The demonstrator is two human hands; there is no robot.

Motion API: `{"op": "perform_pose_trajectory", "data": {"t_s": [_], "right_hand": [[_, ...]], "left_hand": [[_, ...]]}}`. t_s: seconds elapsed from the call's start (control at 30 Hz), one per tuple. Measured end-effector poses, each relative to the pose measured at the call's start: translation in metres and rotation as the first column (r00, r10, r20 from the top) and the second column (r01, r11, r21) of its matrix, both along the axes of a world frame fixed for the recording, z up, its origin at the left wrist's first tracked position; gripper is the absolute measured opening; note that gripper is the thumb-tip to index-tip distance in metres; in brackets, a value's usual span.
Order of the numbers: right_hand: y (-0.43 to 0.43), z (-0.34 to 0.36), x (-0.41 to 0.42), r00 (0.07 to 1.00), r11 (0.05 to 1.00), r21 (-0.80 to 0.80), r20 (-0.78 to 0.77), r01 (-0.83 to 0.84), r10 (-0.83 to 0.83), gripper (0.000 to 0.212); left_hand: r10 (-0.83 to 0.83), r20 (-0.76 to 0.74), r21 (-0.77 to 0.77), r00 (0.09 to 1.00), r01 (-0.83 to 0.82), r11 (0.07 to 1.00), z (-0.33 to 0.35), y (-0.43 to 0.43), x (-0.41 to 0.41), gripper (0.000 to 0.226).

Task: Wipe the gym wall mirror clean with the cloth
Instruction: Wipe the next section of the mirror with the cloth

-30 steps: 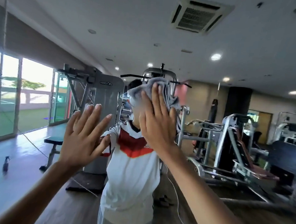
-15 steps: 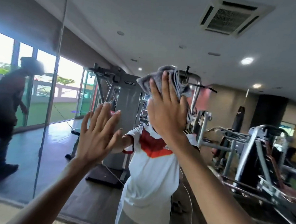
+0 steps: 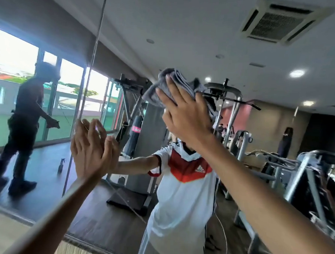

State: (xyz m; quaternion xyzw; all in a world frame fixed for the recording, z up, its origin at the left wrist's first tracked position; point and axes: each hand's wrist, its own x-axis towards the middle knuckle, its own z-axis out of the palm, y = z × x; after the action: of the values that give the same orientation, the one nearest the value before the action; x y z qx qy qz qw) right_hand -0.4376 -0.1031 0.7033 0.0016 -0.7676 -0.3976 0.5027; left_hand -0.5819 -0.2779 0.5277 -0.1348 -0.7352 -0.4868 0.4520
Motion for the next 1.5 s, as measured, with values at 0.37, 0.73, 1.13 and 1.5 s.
{"op": "perform_pose_trajectory", "data": {"t_s": [0.37, 0.73, 1.13, 1.5], "right_hand": [[-0.044, -0.030, -0.043, 0.815, 0.810, 0.533, 0.566, -0.245, -0.126, 0.051], [-0.122, -0.022, -0.095, 0.953, 0.987, 0.140, 0.302, -0.078, 0.033, 0.056], [-0.084, -0.044, -0.053, 0.886, 0.980, 0.193, 0.462, -0.057, -0.039, 0.055], [-0.100, -0.149, -0.085, 0.904, 0.977, 0.176, 0.425, -0.123, 0.037, 0.051]], "left_hand": [[0.032, 0.007, 0.095, 0.999, -0.033, 0.995, -0.025, 0.004, -0.008, 0.072], [0.056, 0.014, 0.148, 0.998, -0.057, 0.987, -0.055, 0.011, -0.013, 0.073], [0.065, 0.095, 0.239, 0.993, -0.086, 0.967, -0.069, 0.013, -0.008, 0.070], [0.081, 0.047, 0.223, 0.996, -0.090, 0.971, -0.083, 0.014, -0.018, 0.067]]}}
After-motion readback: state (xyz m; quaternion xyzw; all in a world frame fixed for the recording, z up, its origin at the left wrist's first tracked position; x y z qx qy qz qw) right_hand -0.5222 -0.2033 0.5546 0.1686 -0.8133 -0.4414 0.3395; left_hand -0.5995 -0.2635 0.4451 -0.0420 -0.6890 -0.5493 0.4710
